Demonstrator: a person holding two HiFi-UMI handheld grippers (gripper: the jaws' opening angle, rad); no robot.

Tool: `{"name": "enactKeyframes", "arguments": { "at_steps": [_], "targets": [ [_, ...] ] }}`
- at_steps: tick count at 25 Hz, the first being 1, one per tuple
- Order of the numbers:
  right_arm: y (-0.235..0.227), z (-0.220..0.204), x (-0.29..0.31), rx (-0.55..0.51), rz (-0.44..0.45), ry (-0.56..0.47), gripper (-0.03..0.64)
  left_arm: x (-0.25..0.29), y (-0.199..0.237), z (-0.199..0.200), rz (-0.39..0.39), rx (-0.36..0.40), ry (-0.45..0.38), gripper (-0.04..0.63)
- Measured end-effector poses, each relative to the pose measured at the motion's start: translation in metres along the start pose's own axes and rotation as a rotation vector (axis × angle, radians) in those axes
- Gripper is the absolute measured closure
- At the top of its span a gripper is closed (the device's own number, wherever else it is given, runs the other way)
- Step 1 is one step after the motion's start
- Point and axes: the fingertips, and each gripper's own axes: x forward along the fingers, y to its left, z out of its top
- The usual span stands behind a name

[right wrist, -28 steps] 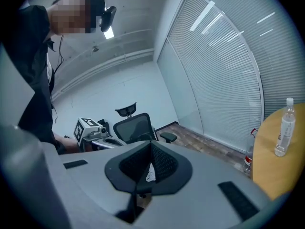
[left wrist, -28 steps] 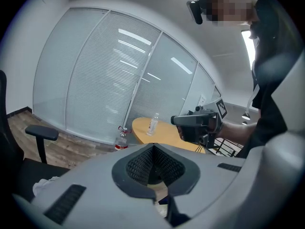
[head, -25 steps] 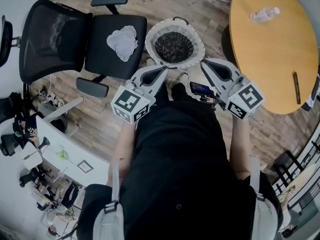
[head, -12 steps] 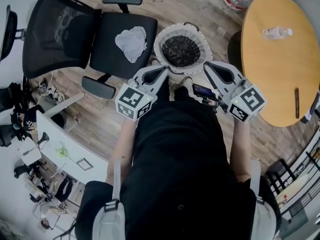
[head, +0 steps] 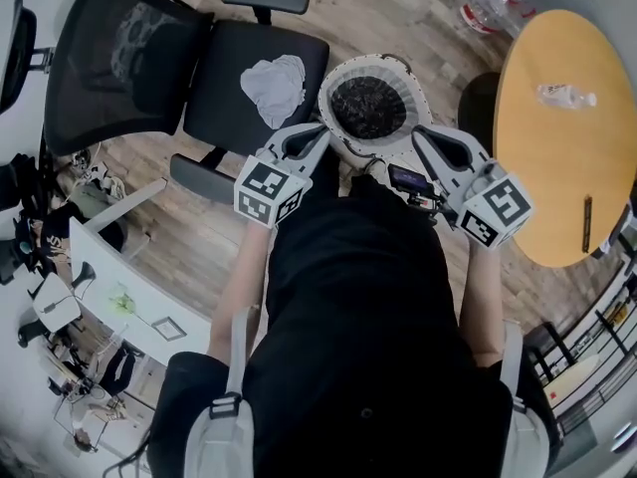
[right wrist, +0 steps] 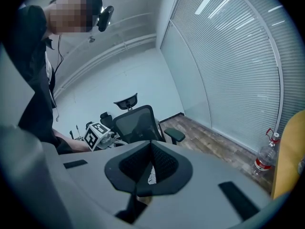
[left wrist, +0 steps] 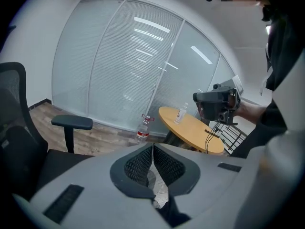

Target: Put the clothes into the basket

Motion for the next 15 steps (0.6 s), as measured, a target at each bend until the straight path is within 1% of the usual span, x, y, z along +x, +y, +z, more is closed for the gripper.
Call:
{"name": "enactKeyframes", "arguments": {
  "at_steps": [9, 11, 13, 15],
  "targets": [
    [-0.002, 0.006, 0.042, 0.031, -0.044, 0.060, 0.600, 0.001, 0.072, -0.019, 0.027, -0.027, 0.065, 0.576],
    [-0.003, 0.004, 0.052, 0.049, -0.060, 0.065, 0.600, 0.005, 0.087, -0.027, 0.023, -0.032, 0.091, 0.557],
    [-0.004, 0.002, 0.061, 0.067, -0.072, 0.072, 0.600, 0.011, 0.100, -0.037, 0.016, -0.038, 0.122, 0.520],
    [-0.004, 0.000, 0.070, 0.079, -0.079, 0.086, 0.600, 0.018, 0.114, -0.045, 0.015, -0.044, 0.146, 0.507]
  ]
}}
